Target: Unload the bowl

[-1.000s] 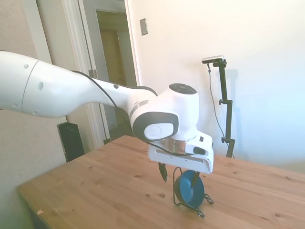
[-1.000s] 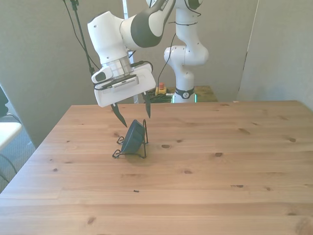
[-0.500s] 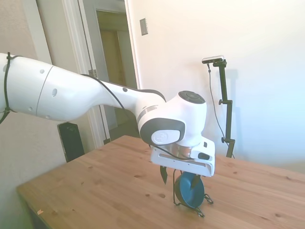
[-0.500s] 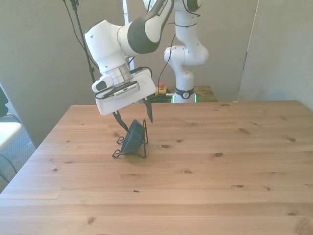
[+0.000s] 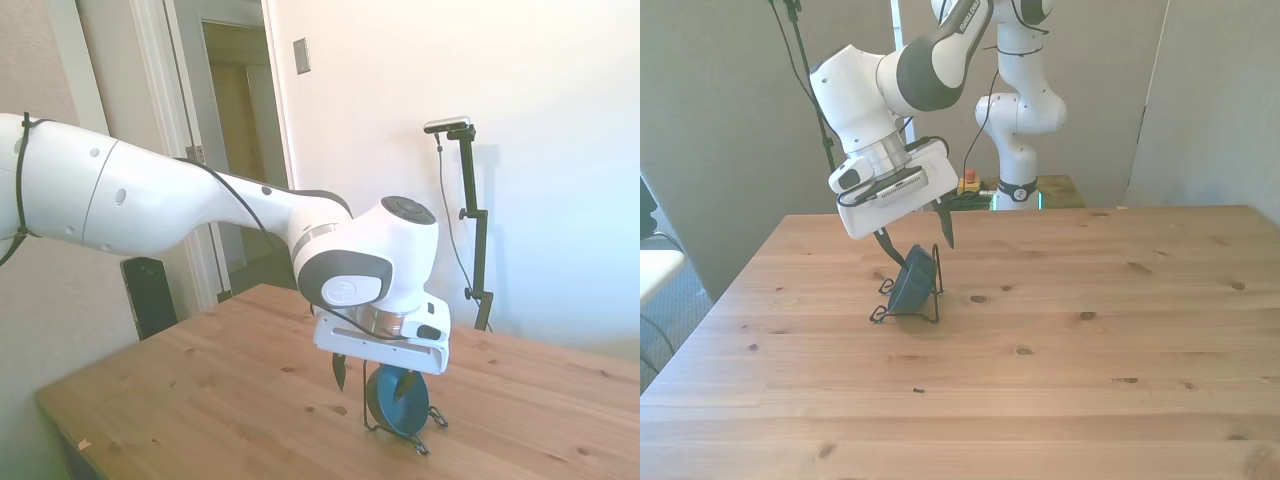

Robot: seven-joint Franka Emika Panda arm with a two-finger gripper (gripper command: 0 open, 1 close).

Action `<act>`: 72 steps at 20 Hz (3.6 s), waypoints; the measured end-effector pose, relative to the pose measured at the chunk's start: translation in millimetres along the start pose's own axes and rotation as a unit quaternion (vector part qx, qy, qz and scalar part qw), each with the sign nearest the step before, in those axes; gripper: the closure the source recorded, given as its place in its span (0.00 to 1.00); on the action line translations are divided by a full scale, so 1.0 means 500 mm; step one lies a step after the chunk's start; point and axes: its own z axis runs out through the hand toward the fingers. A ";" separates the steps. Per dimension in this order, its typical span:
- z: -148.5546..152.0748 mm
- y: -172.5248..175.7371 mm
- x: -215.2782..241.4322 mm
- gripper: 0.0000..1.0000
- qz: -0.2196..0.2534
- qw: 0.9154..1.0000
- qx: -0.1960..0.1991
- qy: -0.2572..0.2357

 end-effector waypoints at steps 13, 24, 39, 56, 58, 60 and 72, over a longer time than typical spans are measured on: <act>0.016 -0.007 0.019 1.00 -0.008 1.000 -0.001 -0.006; 0.004 0.003 0.025 1.00 -0.005 0.999 0.012 -0.037; -0.098 0.086 0.065 1.00 0.020 0.998 0.055 -0.036; -0.148 -0.091 -0.237 1.00 -0.103 0.995 -0.002 0.011; -0.120 -0.112 -0.286 1.00 -0.119 0.993 -0.015 0.011; -0.088 -0.131 -0.335 1.00 -0.127 0.991 -0.034 0.008; 0.116 -0.221 -0.394 1.00 -0.092 0.985 -0.146 -0.006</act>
